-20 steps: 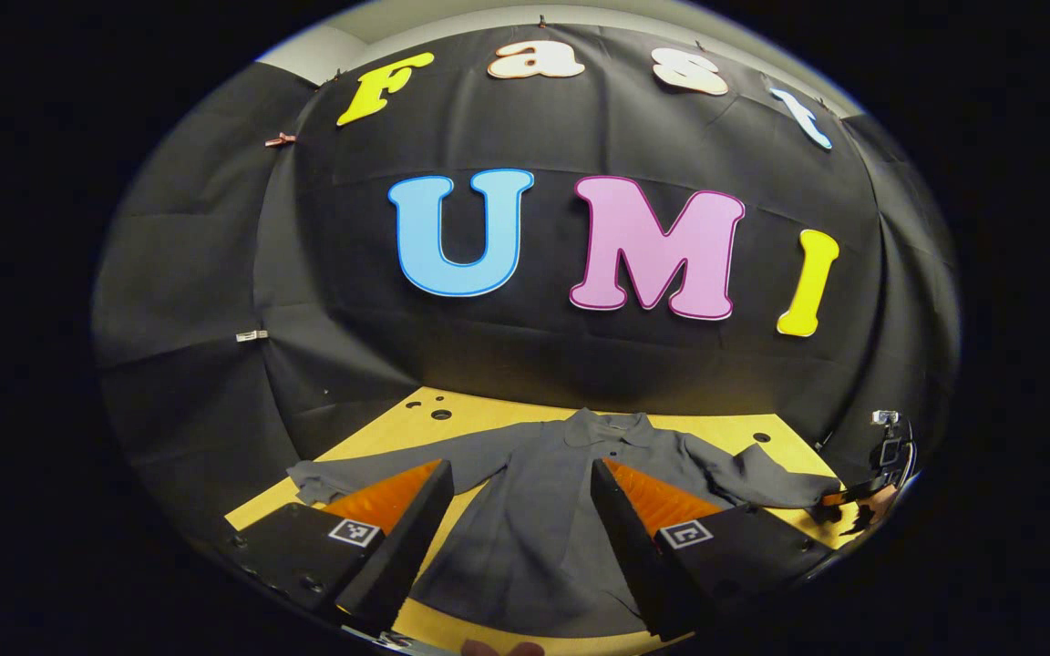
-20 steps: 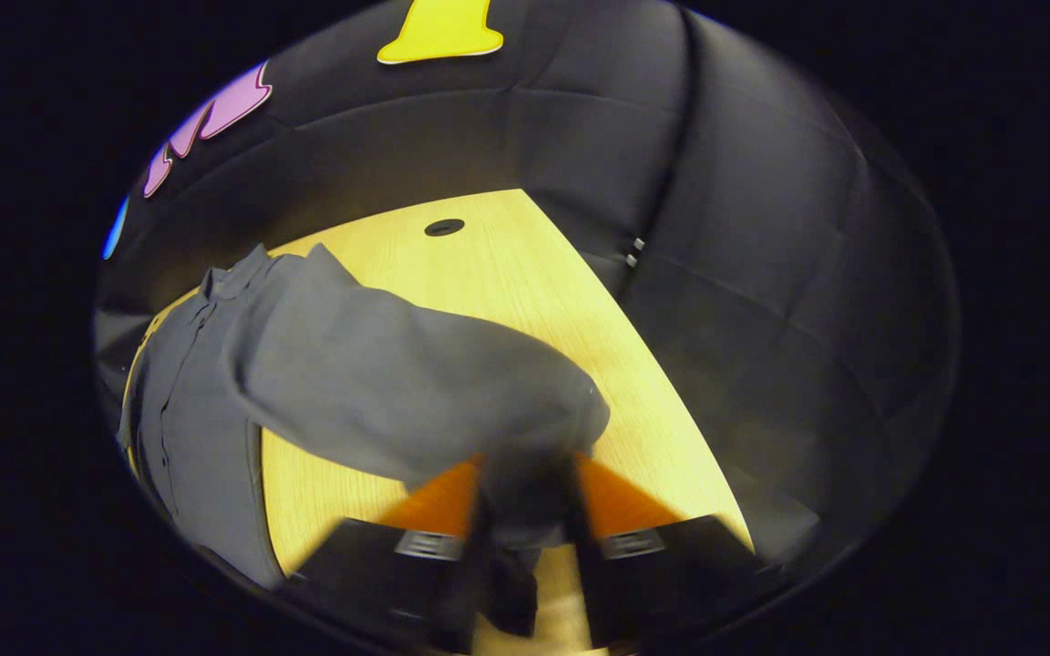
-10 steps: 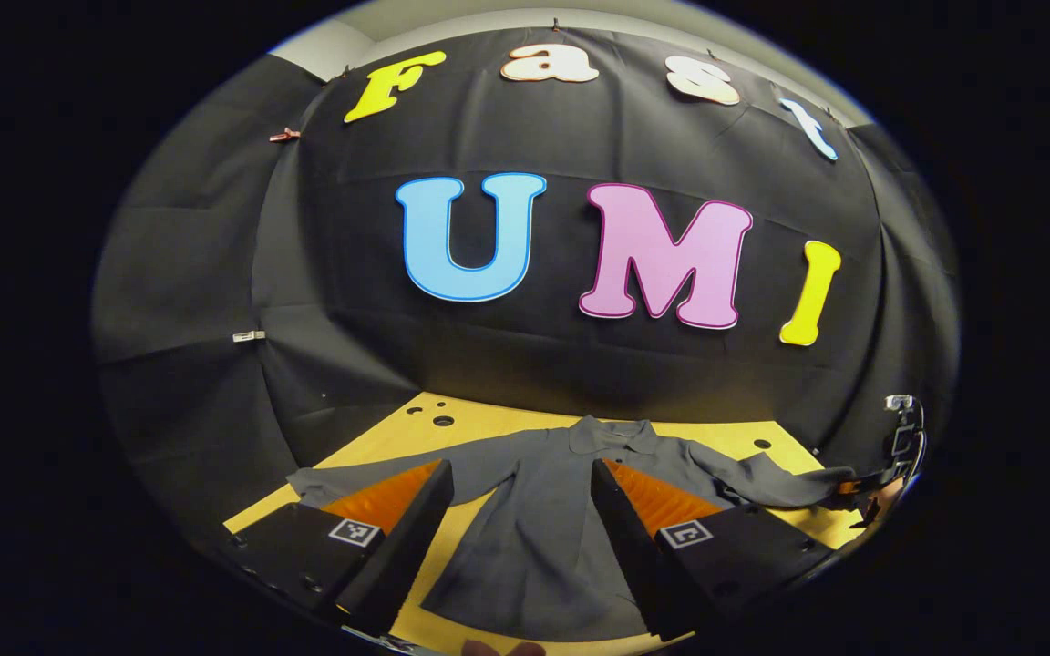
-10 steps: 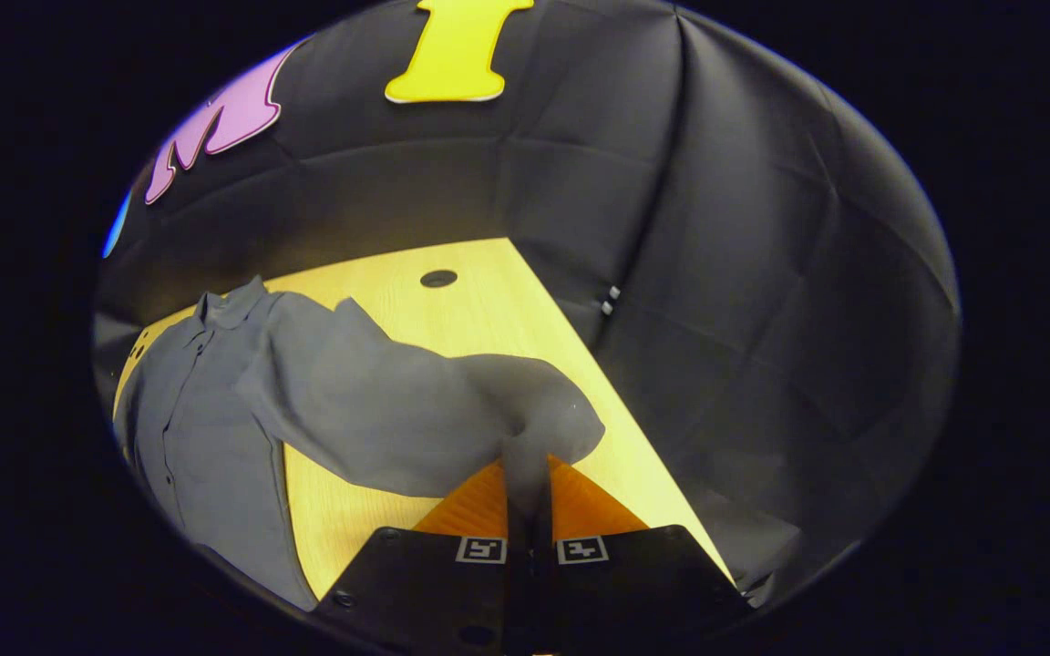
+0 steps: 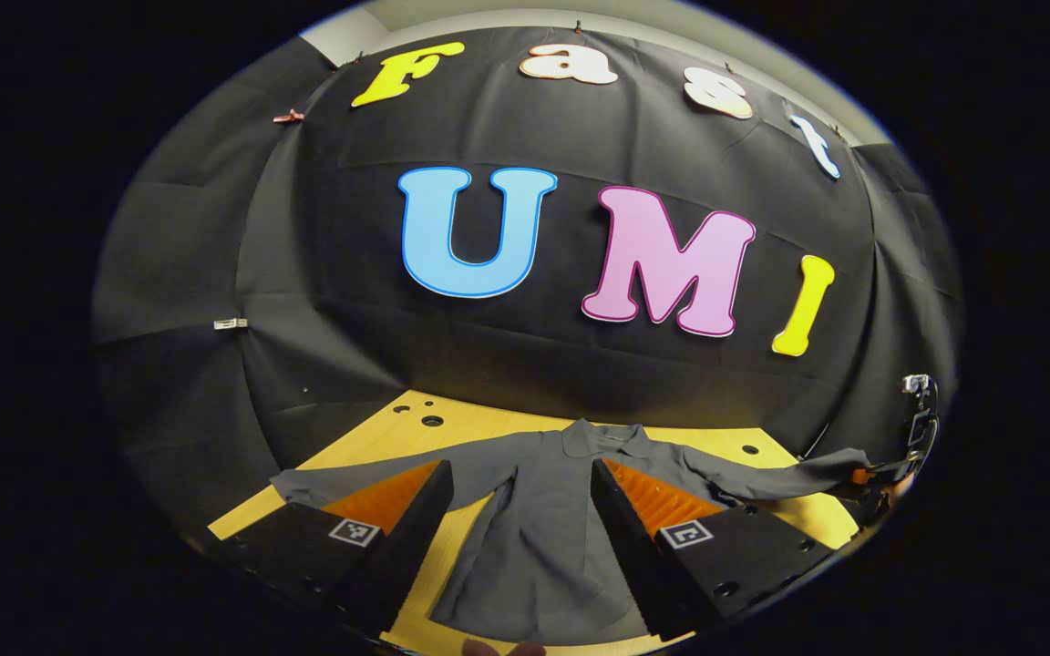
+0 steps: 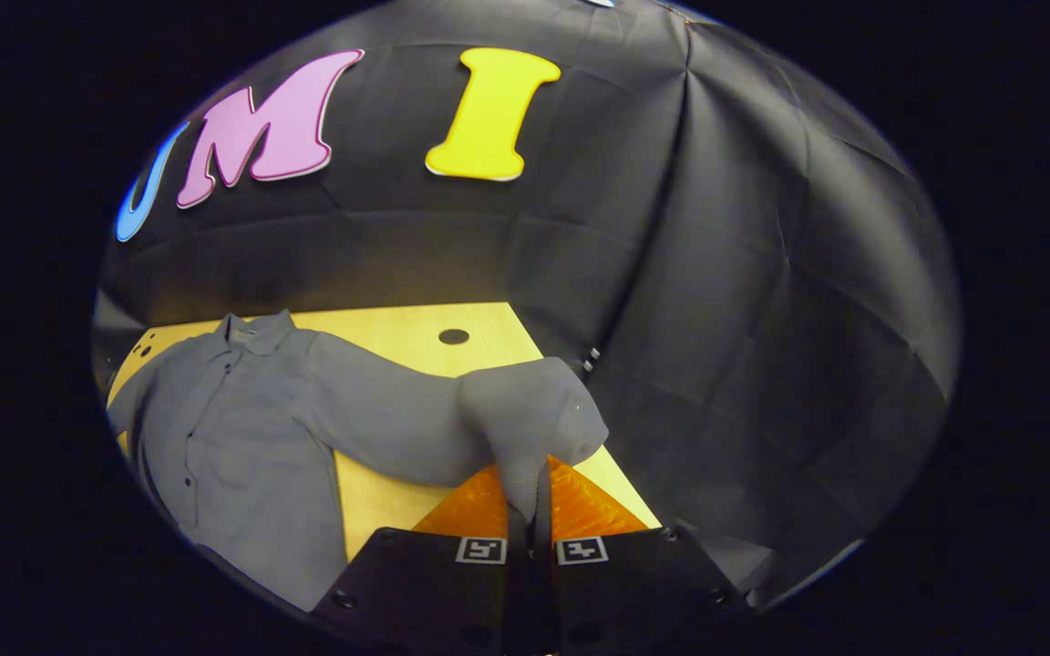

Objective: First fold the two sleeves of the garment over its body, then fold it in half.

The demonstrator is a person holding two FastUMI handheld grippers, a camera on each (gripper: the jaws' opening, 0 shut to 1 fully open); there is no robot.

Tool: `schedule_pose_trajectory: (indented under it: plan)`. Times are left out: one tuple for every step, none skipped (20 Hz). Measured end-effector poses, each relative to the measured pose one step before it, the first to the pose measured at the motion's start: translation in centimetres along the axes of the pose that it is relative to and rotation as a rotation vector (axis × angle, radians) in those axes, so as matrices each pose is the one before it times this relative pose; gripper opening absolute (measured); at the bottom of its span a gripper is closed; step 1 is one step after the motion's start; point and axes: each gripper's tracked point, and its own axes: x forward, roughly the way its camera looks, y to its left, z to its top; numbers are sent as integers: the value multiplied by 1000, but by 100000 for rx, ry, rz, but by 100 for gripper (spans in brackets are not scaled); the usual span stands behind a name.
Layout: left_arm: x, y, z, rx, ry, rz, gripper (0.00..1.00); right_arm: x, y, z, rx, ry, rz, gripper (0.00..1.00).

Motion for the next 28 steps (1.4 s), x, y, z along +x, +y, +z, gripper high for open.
schedule_pose_trajectory:
  plan:
    - [99,450,71,-451,143,-636,95,-602,919,663,708,-1999,-314,5]
    - [93,576,-190,-454,74,-349,96,-917,1077,888,643,-2436,-155,5]
    - [116,597,139,-582,14,-507,96,-673,839,677,275,-1919,71,5]
    - [104,635,402,-493,-70,-401,95,-628,1127,833,355,-1962,548,10]
    - [117,707,528,-380,-72,-201,96,-714,1179,660,489,-1635,1083,5]
    - [-4,669,-1115,-302,72,-94,96,-578,1260,729,375,-1364,714,5]
    - [101,843,-147,-267,22,77,95,-684,1298,707,237,-1388,1031,5]
    - [122,862,270,-354,15,269,95,-298,1352,674,-11,-1250,991,5]
    - [107,880,-154,-492,157,396,95,-319,1296,579,-703,-1148,1272,5]
    - [43,954,-87,-560,177,562,95,-383,1337,714,-1194,-1711,1183,5]
    - [127,873,108,-561,81,628,95,-287,1398,792,-1061,-1560,1591,5]
    - [97,891,407,-350,22,608,95,-248,1475,659,-761,-1397,1672,5]
    - [10,844,-589,-115,5,676,95,-215,1445,535,-400,-1035,1769,5]
    - [128,849,288,118,6,517,95,50,1483,528,-13,-764,1631,5]
    - [45,917,-320,231,184,707,95,310,1537,145,8,-423,1659,5]
    - [170,894,225,156,187,578,95,369,1497,264,-59,-391,1595,5]
    - [160,885,-499,86,328,734,95,427,1563,270,-188,-564,1872,5]
    - [214,1011,-204,35,551,800,95,511,1695,288,-257,-559,2243,5]
    - [248,1007,-309,-14,602,1021,95,423,2015,145,-663,-335,2436,5]
    - [347,1080,-15,38,652,1229,95,621,1931,0,-1368,103,2439,5]
    - [381,1245,-713,138,797,1785,91,534,1526,-140,-1769,289,2455,5]
    - [516,1170,-125,-32,854,1429,95,690,1589,-143,-1562,456,2356,5]
    - [532,1080,-944,30,1223,1001,95,661,1427,-238,-1010,709,2289,5]
    - [509,1307,-390,431,789,1962,95,686,1526,-193,-738,710,2120,5]
    - [793,1281,-520,497,1048,1652,95,680,1334,-189,-896,615,1825,5]
    - [670,1280,-582,470,1084,1896,96,684,1353,-241,-756,944,1926,5]
    - [833,1188,-456,299,1760,1745,96,641,1166,-376,-581,992,1818,5]
    - [802,1121,-583,-7,1408,1621,95,594,1249,-345,-809,957,1765,5]
